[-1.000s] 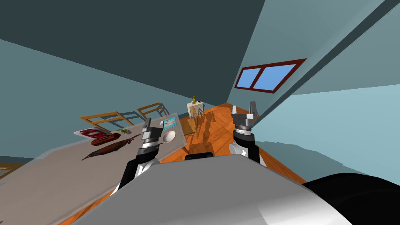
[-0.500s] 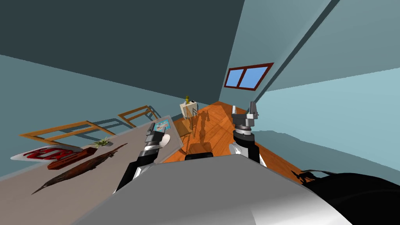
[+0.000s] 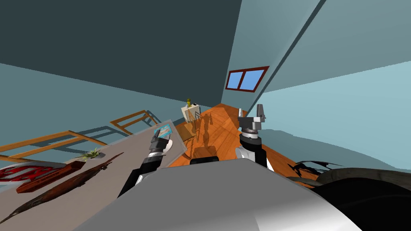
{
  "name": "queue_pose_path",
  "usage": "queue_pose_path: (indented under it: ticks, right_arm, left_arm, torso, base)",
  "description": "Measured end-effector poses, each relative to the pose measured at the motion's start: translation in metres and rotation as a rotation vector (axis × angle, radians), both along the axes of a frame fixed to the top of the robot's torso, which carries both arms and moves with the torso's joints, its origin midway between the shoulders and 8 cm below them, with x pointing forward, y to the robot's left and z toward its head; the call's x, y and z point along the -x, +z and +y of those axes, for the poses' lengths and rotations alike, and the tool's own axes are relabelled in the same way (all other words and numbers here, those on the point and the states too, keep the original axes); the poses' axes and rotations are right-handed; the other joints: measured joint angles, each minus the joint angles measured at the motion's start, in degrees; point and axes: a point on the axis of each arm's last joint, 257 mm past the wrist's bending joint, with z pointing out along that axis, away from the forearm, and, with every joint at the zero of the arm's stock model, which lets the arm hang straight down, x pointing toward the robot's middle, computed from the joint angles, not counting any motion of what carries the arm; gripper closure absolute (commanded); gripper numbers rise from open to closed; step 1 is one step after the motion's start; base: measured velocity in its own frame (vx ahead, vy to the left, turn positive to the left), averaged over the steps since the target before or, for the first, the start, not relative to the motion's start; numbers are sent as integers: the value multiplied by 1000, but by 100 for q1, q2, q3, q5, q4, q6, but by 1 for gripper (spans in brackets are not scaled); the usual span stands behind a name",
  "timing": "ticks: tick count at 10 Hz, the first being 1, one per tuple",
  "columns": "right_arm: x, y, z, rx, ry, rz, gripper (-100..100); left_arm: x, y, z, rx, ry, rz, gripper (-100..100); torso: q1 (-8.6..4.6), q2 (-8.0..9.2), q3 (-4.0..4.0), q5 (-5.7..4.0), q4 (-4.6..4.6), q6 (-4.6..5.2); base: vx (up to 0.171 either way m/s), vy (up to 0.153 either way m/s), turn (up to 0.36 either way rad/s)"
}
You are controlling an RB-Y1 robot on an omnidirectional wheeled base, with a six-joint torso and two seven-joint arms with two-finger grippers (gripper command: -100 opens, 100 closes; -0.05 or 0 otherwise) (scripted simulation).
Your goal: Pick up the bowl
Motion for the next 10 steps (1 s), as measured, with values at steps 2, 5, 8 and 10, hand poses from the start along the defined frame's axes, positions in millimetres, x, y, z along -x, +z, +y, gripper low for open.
queue_pose_path:
  ticks: [2,5,8,10]
  right_arm:
    - [0,0,0,0,0,0,0]
    - [0,0,0,0,0,0,0]
    - [0,0,0,0,0,0,0]
    - [0,0,0,0,0,0,0]
  left_arm:
    - [6,-27,8,21,6,76,-100]
    - [16,-66,20,55,20,172,-100]
    - [27,-99,31,93,39,263,-100]
    - [38,-127,46,113,55,341,-100]
  torso:
    - [3,3,2,0,1,0]
    - [4,1,1,1,1,-2]
    - [4,-1,0,1,0,-3]
    - [8,4,2,2,1,-1]
  base:
    - [-43,22,-262]
    - [-40,21,-183]
    - [-38,19,-187]
    - [-33,19,-102]
